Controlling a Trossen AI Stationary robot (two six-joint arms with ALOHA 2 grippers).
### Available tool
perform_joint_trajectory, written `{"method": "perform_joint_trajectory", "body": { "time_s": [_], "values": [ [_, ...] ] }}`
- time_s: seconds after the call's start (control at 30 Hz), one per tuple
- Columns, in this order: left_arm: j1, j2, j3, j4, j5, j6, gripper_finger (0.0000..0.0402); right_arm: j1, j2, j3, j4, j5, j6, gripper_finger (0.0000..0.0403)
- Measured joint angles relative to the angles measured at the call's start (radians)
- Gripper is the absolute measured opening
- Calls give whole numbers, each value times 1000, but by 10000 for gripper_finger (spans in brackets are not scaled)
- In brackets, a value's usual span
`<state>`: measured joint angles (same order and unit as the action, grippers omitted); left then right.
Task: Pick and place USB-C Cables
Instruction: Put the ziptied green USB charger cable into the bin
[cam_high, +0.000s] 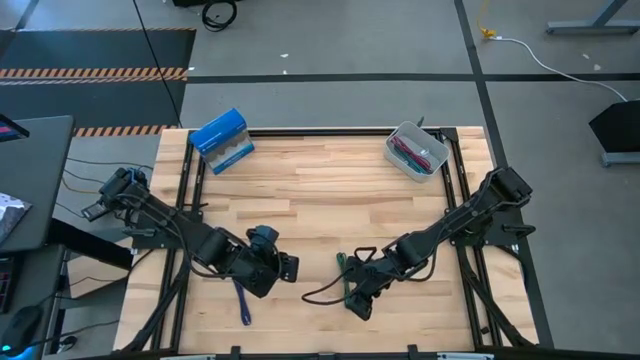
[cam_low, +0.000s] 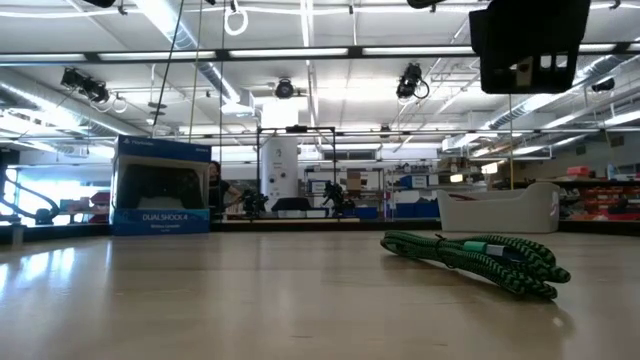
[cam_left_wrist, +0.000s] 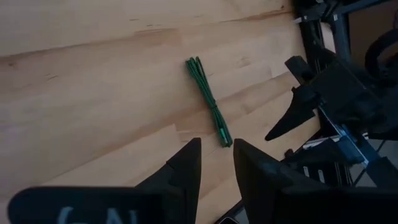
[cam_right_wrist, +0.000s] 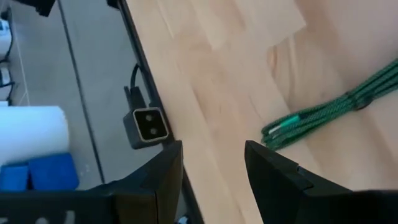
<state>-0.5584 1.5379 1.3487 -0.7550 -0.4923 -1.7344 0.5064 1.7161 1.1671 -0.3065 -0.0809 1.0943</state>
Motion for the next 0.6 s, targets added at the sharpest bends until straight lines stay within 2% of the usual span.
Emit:
{"method": "perform_joint_trajectory", "body": {
  "time_s": [0.13, 0.3, 0.43, 0.6],
  "values": [
    [1, 0, 0, -6, 12, 0, 101, 0, 0, 0, -7, 36, 17, 179],
    [1, 0, 0, -80, 78, -11, 101, -3, 0, 0, -90, 95, 172, 179],
    [1, 1, 0, -157, 98, -59, 101, -3, 4, 0, -147, 143, 234, 179],
    [1, 1, 0, -175, 97, -56, 101, -10, 44, 0, -158, 131, 271, 179]
  ]
}}
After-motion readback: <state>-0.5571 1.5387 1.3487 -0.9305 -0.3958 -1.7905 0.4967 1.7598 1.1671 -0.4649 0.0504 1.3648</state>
